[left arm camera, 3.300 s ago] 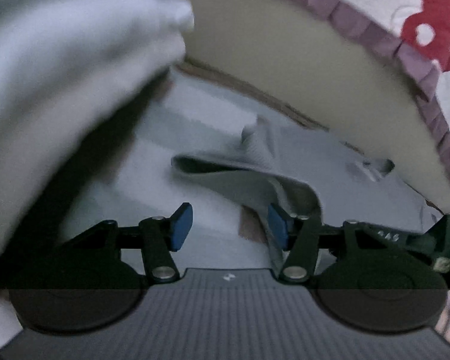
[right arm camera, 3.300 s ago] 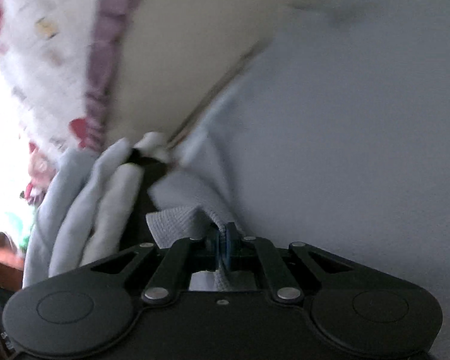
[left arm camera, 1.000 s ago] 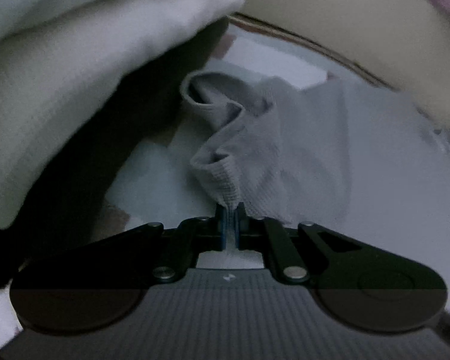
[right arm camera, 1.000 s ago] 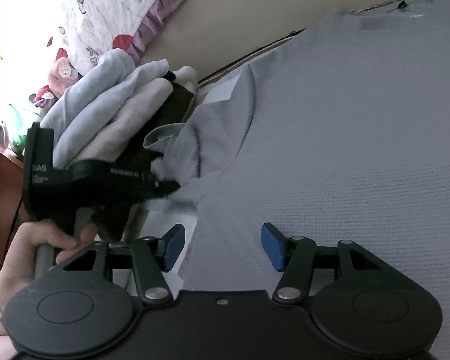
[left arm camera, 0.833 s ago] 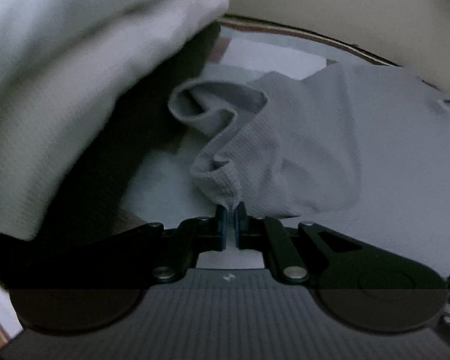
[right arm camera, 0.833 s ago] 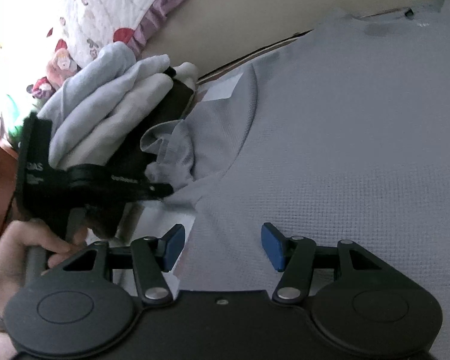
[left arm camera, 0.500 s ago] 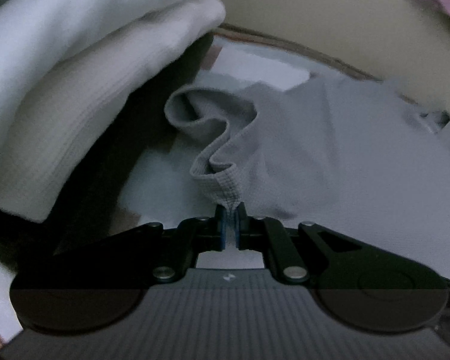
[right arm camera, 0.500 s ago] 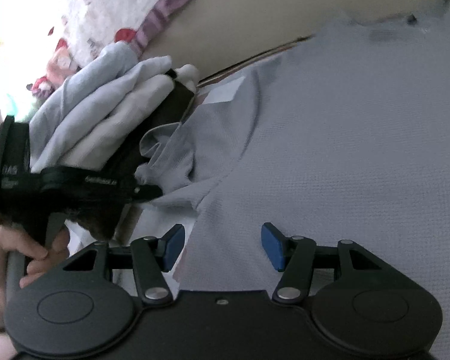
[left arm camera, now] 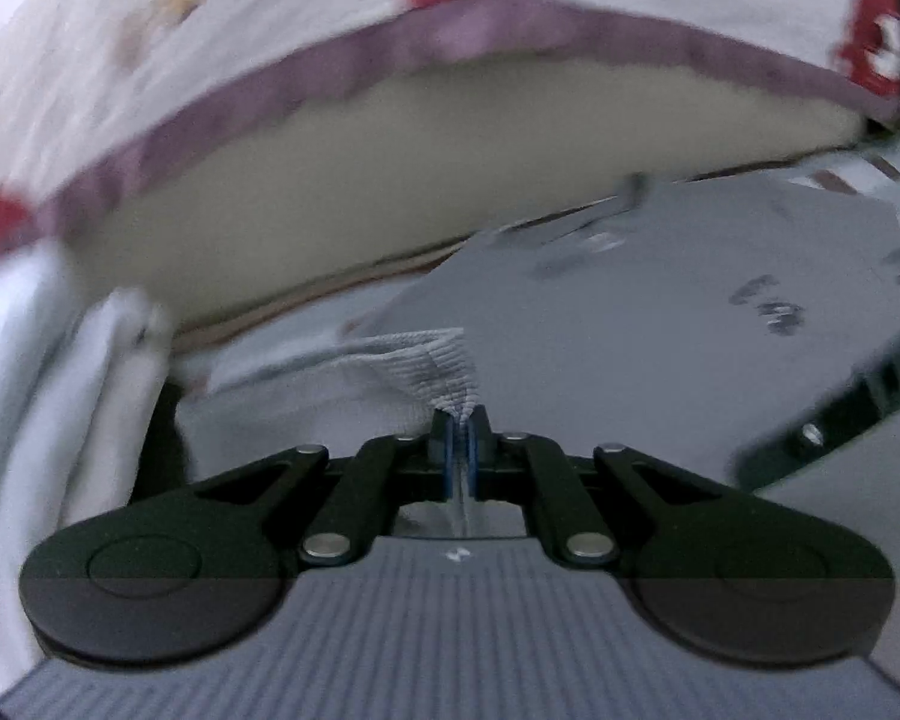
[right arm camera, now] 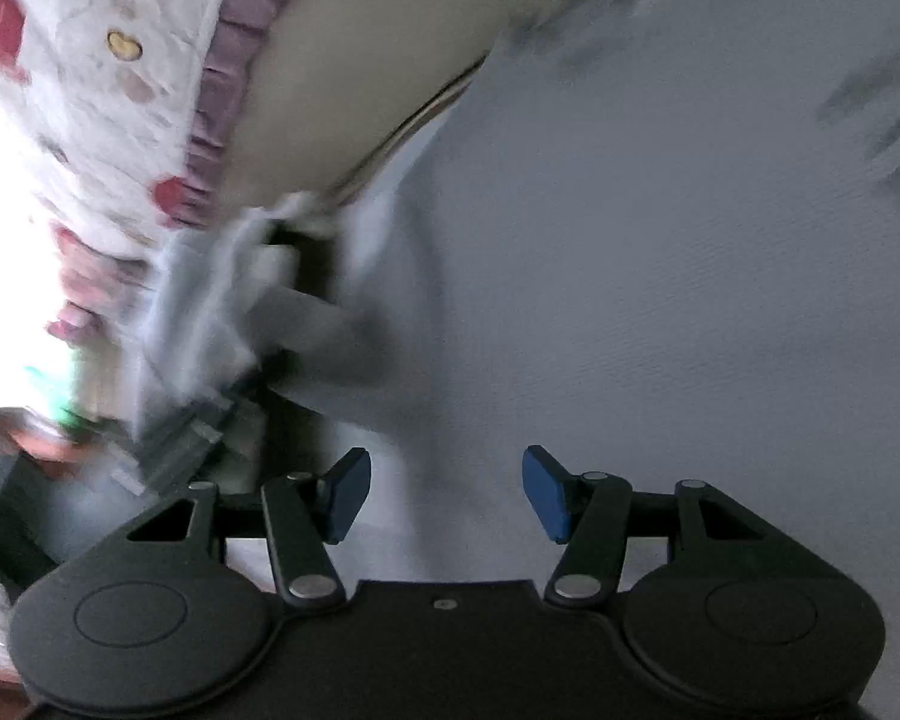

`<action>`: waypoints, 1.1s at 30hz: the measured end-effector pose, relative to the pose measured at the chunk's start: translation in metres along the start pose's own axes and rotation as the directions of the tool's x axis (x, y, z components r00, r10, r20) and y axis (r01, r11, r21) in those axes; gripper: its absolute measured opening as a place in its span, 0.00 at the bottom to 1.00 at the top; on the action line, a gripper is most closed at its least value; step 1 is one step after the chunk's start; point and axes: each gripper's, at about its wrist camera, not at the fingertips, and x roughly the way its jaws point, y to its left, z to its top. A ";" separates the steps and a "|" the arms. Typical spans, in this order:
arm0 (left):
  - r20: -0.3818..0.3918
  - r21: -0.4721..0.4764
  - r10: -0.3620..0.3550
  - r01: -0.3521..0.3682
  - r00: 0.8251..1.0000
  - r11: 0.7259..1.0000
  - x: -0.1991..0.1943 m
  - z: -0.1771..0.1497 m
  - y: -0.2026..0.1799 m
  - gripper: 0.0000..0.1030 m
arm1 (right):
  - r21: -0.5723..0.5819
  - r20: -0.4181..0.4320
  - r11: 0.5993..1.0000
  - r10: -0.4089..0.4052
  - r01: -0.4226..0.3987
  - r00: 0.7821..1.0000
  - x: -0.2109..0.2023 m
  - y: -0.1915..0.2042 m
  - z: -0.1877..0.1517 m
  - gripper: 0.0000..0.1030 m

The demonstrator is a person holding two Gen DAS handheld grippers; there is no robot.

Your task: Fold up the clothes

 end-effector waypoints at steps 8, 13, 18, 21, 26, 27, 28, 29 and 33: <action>-0.027 0.138 -0.006 0.010 1.000 0.990 0.003 0.083 -0.099 0.03 | -0.227 0.176 0.945 -0.199 0.236 0.964 -0.143 -0.054 -0.014 0.61; -0.008 0.193 -0.122 0.121 0.992 0.974 0.012 0.125 -0.180 0.03 | -0.110 0.219 0.952 -0.258 0.287 0.941 -0.155 -0.113 -0.007 0.62; 0.057 0.131 -0.269 0.260 0.962 0.957 0.028 0.135 -0.232 0.03 | -0.124 0.204 0.942 -0.285 0.313 0.937 -0.152 -0.140 -0.013 0.61; 0.017 0.070 -0.292 0.290 0.956 0.955 0.058 0.130 -0.242 0.03 | -0.191 0.196 0.921 -0.304 0.340 0.932 -0.141 -0.146 -0.013 0.61; -0.024 0.000 -0.338 0.338 0.941 0.941 0.096 0.123 -0.236 0.03 | -0.215 0.163 0.935 -0.252 0.283 0.954 -0.121 -0.154 -0.004 0.61; -0.029 -0.024 -0.358 0.357 0.933 0.934 0.100 0.123 -0.233 0.03 | -0.229 0.165 0.935 -0.237 0.271 0.957 -0.117 -0.152 -0.003 0.61; -0.033 -0.041 -0.371 0.369 0.928 0.928 0.104 0.123 -0.231 0.03 | -0.239 0.166 0.938 -0.216 0.252 0.962 -0.113 -0.150 -0.001 0.61; -0.039 -0.043 -0.373 0.372 0.927 0.927 0.106 0.122 -0.230 0.03 | -0.243 0.168 0.942 -0.196 0.233 0.966 -0.112 -0.149 0.001 0.61; -0.061 -0.031 -0.382 0.381 0.922 0.924 0.111 0.115 -0.224 0.07 | -0.235 0.170 0.953 -0.153 0.191 0.973 -0.107 -0.143 0.008 0.61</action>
